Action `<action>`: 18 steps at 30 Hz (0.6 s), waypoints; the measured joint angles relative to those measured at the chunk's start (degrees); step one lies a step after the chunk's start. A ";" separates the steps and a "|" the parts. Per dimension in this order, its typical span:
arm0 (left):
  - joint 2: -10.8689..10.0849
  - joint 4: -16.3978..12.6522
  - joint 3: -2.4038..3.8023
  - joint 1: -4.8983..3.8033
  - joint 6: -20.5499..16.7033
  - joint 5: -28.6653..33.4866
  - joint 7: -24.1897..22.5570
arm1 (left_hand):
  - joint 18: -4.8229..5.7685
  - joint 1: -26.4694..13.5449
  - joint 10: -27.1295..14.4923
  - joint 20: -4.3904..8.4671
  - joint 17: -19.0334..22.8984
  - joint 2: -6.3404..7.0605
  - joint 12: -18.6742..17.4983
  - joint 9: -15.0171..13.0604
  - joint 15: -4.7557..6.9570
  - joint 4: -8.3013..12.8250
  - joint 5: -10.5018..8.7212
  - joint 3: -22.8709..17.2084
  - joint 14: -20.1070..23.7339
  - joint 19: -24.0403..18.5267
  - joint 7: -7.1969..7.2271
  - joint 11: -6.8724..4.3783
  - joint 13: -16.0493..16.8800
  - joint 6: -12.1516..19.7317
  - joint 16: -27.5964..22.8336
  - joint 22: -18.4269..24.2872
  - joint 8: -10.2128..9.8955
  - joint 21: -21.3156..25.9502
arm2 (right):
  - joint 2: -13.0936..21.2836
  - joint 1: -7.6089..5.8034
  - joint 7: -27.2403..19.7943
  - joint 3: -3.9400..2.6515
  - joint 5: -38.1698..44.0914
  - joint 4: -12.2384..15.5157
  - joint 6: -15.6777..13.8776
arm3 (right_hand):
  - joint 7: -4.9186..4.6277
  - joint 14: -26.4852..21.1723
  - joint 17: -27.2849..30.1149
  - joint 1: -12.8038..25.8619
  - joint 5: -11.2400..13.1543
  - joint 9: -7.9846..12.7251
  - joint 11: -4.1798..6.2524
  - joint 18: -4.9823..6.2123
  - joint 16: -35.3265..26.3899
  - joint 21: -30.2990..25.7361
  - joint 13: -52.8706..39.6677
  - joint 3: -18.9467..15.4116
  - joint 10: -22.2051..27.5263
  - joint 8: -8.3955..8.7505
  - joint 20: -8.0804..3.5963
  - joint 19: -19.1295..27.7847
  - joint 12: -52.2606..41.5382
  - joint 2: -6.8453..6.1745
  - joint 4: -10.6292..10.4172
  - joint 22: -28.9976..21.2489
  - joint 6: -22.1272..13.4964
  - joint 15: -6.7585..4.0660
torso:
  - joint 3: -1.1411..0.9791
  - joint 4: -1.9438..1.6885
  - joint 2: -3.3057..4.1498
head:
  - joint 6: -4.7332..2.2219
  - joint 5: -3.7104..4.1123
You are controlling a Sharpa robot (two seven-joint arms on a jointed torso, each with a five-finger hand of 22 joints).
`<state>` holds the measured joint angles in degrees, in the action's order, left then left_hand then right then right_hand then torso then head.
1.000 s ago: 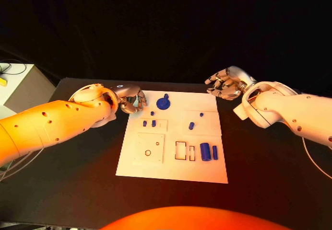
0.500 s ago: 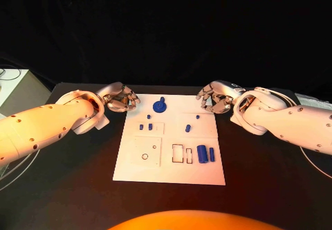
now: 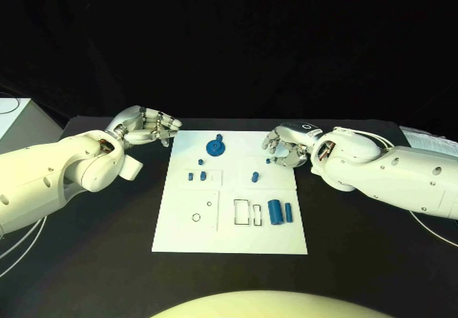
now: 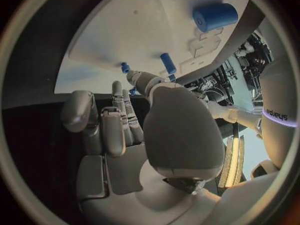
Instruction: Assemble the parts on the task board
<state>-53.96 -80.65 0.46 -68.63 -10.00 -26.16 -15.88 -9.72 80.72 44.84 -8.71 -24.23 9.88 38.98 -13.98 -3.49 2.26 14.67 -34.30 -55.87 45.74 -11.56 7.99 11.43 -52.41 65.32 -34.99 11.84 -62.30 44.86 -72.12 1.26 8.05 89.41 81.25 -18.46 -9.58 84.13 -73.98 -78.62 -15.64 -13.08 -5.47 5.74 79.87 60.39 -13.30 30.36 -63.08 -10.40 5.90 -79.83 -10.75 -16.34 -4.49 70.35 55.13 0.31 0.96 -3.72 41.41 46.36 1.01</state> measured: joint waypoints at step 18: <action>-1.51 -1.20 0.00 -0.01 0.78 8.53 -3.04 | 0.00 0.00 -0.20 -0.19 0.16 0.00 -0.22 0.01 -0.20 -0.14 0.00 0.15 0.19 -0.19 -0.20 0.20 -0.36 0.20 -0.36 0.17 0.00 0.27 | -1.14 0.95 2.96 0.15 4.26 0.00 2.18 | 0.14 0.00 0.28 0.90 0.00 -0.72 0.08 0.00 0.00 1.16 3.33 1.86 -1.40 -1.56 0.05 -0.51 3.13 0.90 0.73 1.17 2.98 0.00 | 0.07 -0.02 -0.08 | 0.23 0.03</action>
<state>-55.47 -81.85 0.46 -68.64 -9.22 -17.63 -18.92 -9.72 80.73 44.64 -8.91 -24.06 9.88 38.76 -13.97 -3.69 2.12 14.67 -34.15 -55.67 45.54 -11.76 8.19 11.08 -52.21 64.96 -34.82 11.84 -62.03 43.73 -71.17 4.21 8.21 93.67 81.26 -16.28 -9.44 84.13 -73.70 -77.72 -15.64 -13.80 -5.39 5.74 79.87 61.55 -9.97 32.22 -64.48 -11.96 5.95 -80.35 -7.61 -15.44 -3.76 71.52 58.11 0.31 1.03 -3.74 41.33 46.59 1.04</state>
